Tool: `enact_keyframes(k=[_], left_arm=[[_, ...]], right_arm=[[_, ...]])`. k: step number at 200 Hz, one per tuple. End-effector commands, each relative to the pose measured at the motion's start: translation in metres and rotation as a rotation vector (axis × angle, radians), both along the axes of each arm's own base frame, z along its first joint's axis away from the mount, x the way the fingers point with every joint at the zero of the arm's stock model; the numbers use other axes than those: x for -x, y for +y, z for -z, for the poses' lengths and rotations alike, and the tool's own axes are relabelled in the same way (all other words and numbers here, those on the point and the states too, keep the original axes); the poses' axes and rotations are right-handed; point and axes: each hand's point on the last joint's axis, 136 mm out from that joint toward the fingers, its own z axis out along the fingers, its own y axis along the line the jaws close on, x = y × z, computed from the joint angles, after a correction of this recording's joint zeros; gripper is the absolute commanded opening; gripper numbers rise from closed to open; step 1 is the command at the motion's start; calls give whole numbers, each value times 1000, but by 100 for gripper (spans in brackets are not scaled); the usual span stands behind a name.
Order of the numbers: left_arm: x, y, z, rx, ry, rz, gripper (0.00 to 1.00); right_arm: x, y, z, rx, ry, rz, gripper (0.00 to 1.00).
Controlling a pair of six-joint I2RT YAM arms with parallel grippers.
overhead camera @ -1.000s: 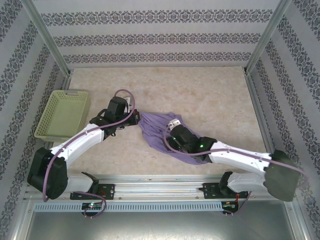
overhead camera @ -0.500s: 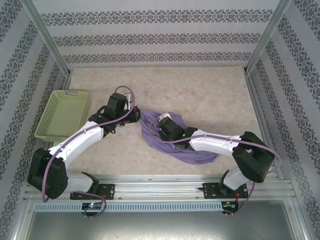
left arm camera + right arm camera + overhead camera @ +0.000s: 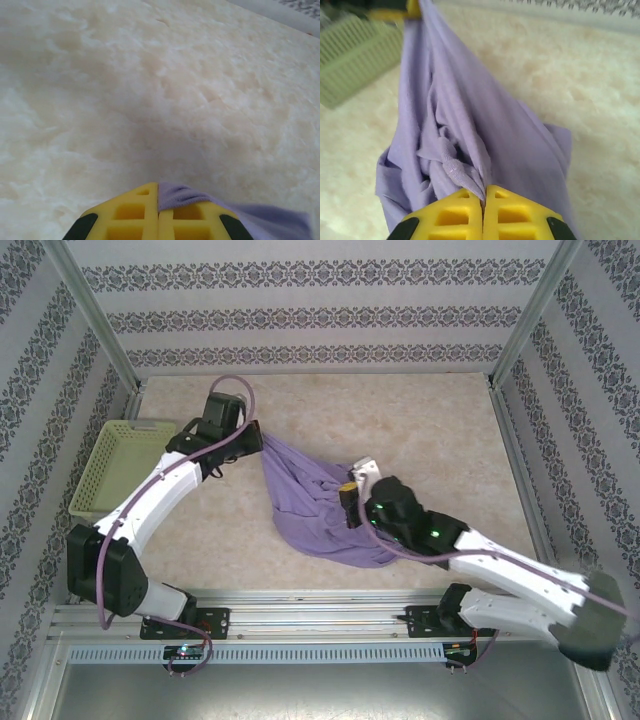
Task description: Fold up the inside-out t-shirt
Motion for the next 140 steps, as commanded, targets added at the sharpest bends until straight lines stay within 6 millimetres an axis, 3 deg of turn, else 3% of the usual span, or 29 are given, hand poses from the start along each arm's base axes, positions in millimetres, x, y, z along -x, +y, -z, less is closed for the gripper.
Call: enact_keyframes(k=[1, 29, 53, 59, 80, 91, 114, 126, 140], left_arm=[[-23, 63, 5, -128, 12, -201, 0], [-35, 55, 29, -139, 93, -150, 0], [-29, 17, 45, -126, 134, -7, 0], [-25, 6, 45, -140, 134, 30, 6], [2, -26, 45, -198, 137, 136, 39], [23, -43, 40, -241, 108, 190, 50], [71, -92, 28, -241, 10, 350, 63], [94, -117, 33, -194, -2, 438, 68], [110, -130, 45, -166, 19, 471, 71]], right_arm=[[18, -26, 21, -54, 75, 14, 0], [20, -52, 38, -119, 98, 118, 0], [20, -53, 64, -168, 151, 139, 0], [21, -51, 68, -180, 161, 134, 0], [19, -44, 71, -198, 176, 125, 0], [19, -43, 73, -188, 178, 121, 0], [21, -39, 73, -182, 168, 104, 0], [22, -35, 70, -185, 156, 86, 0], [25, -30, 65, -193, 136, 56, 0]])
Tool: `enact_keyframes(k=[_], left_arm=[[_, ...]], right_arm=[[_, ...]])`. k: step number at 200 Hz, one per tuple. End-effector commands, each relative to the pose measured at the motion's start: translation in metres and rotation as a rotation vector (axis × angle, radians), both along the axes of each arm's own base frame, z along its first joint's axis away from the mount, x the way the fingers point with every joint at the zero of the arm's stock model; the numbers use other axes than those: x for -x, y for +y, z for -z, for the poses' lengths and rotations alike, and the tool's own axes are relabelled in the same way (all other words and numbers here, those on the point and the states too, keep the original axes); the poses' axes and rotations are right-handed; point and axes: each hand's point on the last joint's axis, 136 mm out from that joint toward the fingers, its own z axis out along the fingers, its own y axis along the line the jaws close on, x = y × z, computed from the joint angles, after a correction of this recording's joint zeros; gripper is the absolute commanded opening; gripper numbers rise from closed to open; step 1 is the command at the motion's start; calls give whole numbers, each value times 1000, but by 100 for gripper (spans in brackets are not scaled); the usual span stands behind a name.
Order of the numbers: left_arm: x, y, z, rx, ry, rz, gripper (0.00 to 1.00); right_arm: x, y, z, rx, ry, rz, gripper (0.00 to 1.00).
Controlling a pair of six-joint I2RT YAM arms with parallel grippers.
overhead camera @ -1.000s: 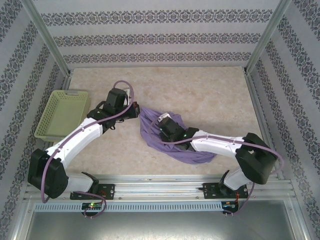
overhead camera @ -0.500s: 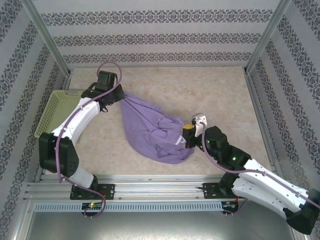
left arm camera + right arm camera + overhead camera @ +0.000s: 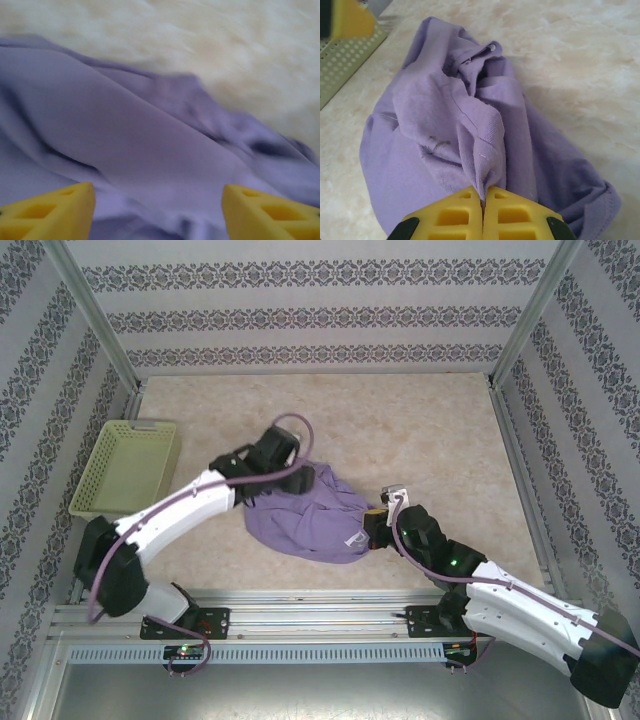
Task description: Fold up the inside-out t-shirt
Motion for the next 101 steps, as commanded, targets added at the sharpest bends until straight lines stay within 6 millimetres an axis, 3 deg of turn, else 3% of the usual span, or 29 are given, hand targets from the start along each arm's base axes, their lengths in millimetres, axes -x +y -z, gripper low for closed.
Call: enact_keyframes(k=[1, 6, 28, 63, 80, 101], left_arm=[[19, -17, 6, 37, -10, 54, 71], [22, -22, 10, 51, -2, 62, 72], [25, -40, 19, 150, 32, 58, 73], [17, -48, 39, 180, 59, 13, 67], [18, -52, 50, 184, 86, 19, 58], [19, -49, 57, 193, 90, -2, 38]], right_arm=[[2, 14, -18, -61, -51, -46, 0], [7, 15, -8, -46, -42, -62, 0], [13, 24, -7, -46, -56, -103, 0], [20, 31, 12, 3, -22, -112, 0], [23, 35, 18, 11, -17, -113, 0], [29, 42, 28, 39, -9, -121, 0]])
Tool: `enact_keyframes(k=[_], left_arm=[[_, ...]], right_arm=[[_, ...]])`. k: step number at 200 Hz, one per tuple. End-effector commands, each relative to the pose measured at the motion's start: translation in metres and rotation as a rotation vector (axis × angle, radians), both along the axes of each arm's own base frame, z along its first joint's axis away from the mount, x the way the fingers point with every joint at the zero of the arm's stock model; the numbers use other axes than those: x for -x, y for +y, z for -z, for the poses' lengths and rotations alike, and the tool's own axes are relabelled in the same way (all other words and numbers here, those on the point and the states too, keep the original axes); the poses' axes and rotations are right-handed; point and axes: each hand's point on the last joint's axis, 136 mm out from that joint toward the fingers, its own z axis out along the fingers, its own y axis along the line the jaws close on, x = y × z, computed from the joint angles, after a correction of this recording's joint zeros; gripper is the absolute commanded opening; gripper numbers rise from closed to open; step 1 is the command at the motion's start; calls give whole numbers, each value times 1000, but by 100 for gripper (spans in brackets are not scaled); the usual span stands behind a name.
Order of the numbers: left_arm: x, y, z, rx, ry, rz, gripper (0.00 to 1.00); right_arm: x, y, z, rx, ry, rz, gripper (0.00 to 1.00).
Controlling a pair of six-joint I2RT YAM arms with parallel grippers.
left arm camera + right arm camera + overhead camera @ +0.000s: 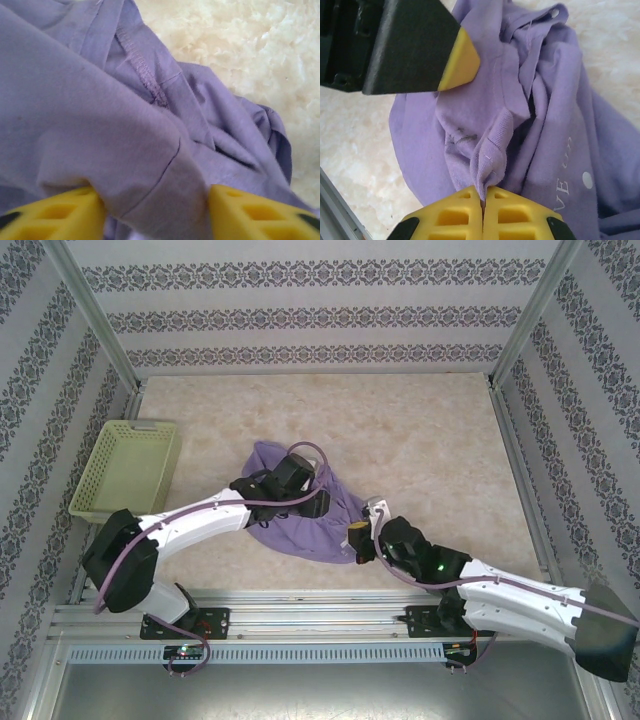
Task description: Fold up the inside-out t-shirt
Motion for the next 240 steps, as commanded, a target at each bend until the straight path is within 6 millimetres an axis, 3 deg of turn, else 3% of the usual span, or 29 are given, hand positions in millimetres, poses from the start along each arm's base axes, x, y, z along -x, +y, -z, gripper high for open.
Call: enact_keyframes(k=[1, 23, 35, 47, 58, 61, 93, 118, 150, 207, 240], left_arm=[[-2, -6, 1, 59, -9, -23, 37], [3, 11, 8, 46, -18, -53, 10], [8, 21, 10, 53, -25, -67, 0], [14, 32, 10, 63, -44, -80, 0], [20, 44, 8, 75, -87, -92, 0], [22, 47, 6, 79, -101, -95, 0], [48, 77, 12, 83, -161, -85, 0], [62, 85, 18, 123, -165, -75, 0], [67, 95, 18, 135, -194, -98, 0], [70, 99, 22, 126, -200, -93, 0], [72, 102, 24, 121, -202, -97, 0]], right_arm=[[1, 4, 6, 5, -15, 26, 0], [12, 16, 21, 37, 11, -9, 0], [18, 24, 31, 61, 35, -31, 0], [22, 28, 40, 99, 55, -47, 0], [25, 24, 49, 151, 83, -50, 10], [22, 30, 39, 141, 76, -50, 14], [14, 13, 17, 207, 107, -49, 48], [-6, 10, -9, 111, 116, -9, 60], [-43, 9, -18, 106, 160, 89, 60], [-90, 12, 18, 213, 313, 202, 51], [-99, 25, 31, 207, 357, 164, 44]])
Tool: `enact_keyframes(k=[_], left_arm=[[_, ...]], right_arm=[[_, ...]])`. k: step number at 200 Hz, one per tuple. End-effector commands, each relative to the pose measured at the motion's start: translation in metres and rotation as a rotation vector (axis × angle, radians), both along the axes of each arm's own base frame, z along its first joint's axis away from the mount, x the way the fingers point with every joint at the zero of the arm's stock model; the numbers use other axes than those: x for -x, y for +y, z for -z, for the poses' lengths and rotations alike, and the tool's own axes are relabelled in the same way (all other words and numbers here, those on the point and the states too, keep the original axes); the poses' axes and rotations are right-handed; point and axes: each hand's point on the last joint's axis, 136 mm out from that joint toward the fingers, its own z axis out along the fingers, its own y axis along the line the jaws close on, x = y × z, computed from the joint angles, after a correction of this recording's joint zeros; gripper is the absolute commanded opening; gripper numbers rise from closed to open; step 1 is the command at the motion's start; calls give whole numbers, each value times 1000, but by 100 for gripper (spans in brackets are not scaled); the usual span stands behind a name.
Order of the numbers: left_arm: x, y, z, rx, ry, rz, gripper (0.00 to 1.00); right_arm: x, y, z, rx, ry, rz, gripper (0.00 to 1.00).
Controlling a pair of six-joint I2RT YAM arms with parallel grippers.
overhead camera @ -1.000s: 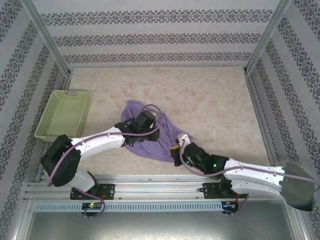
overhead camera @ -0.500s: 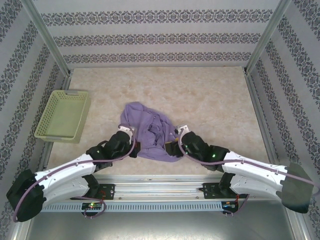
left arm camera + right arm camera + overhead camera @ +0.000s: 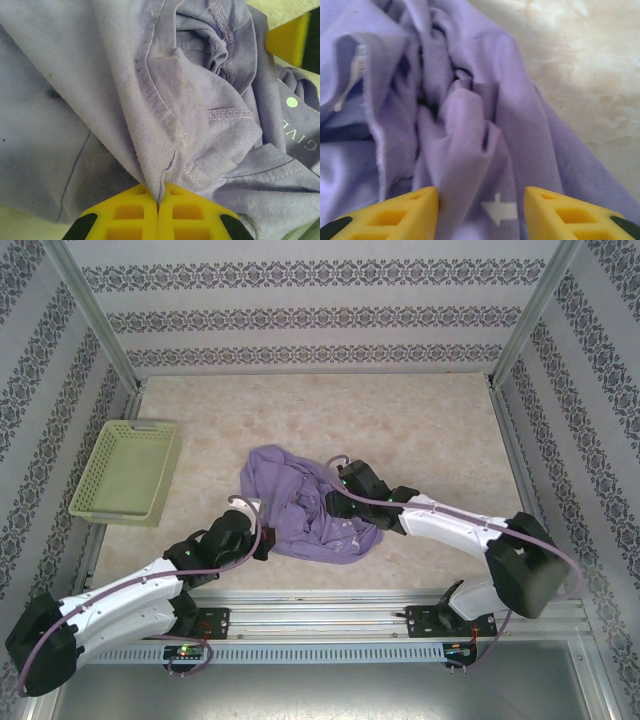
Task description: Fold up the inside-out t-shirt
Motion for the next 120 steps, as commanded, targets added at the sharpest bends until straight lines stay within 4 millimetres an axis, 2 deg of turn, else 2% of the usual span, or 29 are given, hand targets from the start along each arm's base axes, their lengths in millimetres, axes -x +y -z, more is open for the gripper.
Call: enact_keyframes(k=[1, 18, 41, 51, 58, 70, 92, 107, 120], left_arm=[[-5, 5, -3, 0, -36, -18, 0], [-8, 5, -11, 1, -57, -24, 0], [-12, -1, -35, 34, -94, 5, 0], [-17, -1, -51, 33, -122, 7, 0], [-22, 0, -66, 28, -149, 0, 0], [-36, 5, -95, 17, -202, -30, 0], [-74, 22, -170, 58, -302, -132, 0], [-103, 45, -228, 159, -338, -246, 0], [-120, 56, -282, 259, -409, -277, 0]], right_arm=[[-3, 11, 0, -29, 38, -25, 44], [-9, 13, 5, -17, 48, -27, 34], [-27, 5, 6, -31, 85, -2, 0], [-34, -4, -6, -17, 64, 14, 0], [-39, -14, -21, -7, 27, 33, 0], [-46, -30, -60, -20, -67, 59, 0], [-49, -69, -164, -136, -315, 146, 0], [-38, -90, -241, -253, -491, 183, 0], [-22, -99, -299, -302, -620, 166, 0]])
